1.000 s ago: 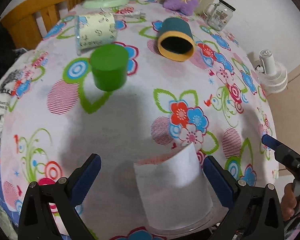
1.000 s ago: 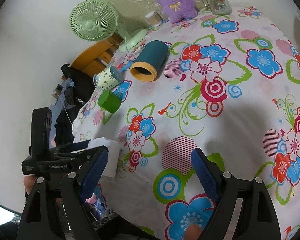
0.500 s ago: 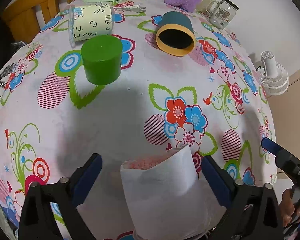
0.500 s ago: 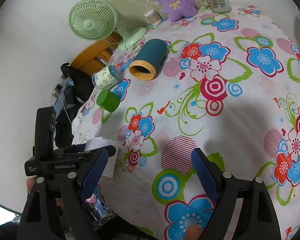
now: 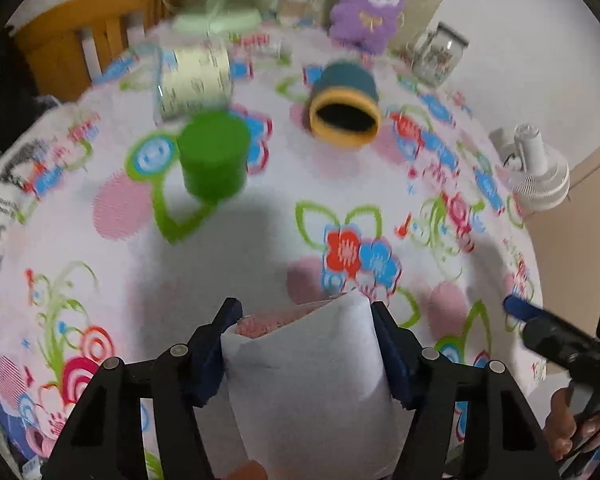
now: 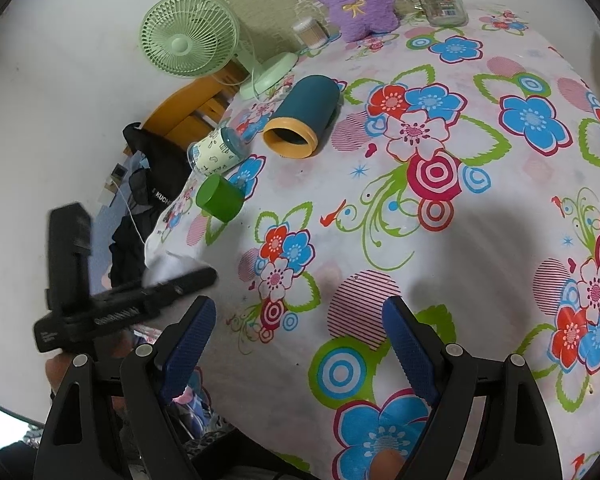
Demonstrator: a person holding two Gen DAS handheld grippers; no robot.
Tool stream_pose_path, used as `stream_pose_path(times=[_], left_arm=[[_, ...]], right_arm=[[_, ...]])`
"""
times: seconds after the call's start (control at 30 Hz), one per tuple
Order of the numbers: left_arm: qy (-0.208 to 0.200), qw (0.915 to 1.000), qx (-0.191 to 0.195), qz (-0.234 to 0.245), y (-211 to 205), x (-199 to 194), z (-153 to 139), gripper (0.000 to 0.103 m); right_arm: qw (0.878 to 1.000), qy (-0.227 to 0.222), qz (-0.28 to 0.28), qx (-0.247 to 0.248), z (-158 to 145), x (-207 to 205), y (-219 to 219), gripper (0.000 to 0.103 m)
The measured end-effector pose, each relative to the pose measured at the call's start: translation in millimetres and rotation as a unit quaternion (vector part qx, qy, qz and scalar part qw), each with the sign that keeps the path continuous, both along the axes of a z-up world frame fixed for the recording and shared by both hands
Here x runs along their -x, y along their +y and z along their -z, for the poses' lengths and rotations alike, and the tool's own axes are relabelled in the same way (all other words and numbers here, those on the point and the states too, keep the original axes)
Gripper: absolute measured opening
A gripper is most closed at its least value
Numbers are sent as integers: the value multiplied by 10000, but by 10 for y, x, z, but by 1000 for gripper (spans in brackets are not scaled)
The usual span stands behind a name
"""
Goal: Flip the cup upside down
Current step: 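Lift the white cup off the table with the left gripper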
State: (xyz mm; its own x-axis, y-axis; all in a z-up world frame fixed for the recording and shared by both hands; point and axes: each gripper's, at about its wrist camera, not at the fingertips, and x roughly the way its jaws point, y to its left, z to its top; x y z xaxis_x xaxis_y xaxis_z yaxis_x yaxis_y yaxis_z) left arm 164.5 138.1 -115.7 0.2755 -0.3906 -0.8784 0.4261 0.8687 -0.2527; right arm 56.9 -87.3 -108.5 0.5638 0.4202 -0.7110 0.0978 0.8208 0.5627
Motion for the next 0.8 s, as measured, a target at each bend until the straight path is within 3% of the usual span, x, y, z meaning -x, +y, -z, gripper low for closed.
stream_pose_path(times=[0.17,0.37,0.67,0.8], left_arm=[[-687,9969,265,-276,96,5,-203,66],[-1115,9908,349,-684,208,-44,-162,66],[-462,9981,83,-401,137,-58,-3,69],[-280,9990,73,-350,130,-56,37,81]], right_arm=[[10000,-20,-33,15,-12,-7,39,87],[10000,9,-55,57,17,19,61,87],[10000,12,-26,51,19,35,49,87],[10000,25,-48,47,26,34,63,87]])
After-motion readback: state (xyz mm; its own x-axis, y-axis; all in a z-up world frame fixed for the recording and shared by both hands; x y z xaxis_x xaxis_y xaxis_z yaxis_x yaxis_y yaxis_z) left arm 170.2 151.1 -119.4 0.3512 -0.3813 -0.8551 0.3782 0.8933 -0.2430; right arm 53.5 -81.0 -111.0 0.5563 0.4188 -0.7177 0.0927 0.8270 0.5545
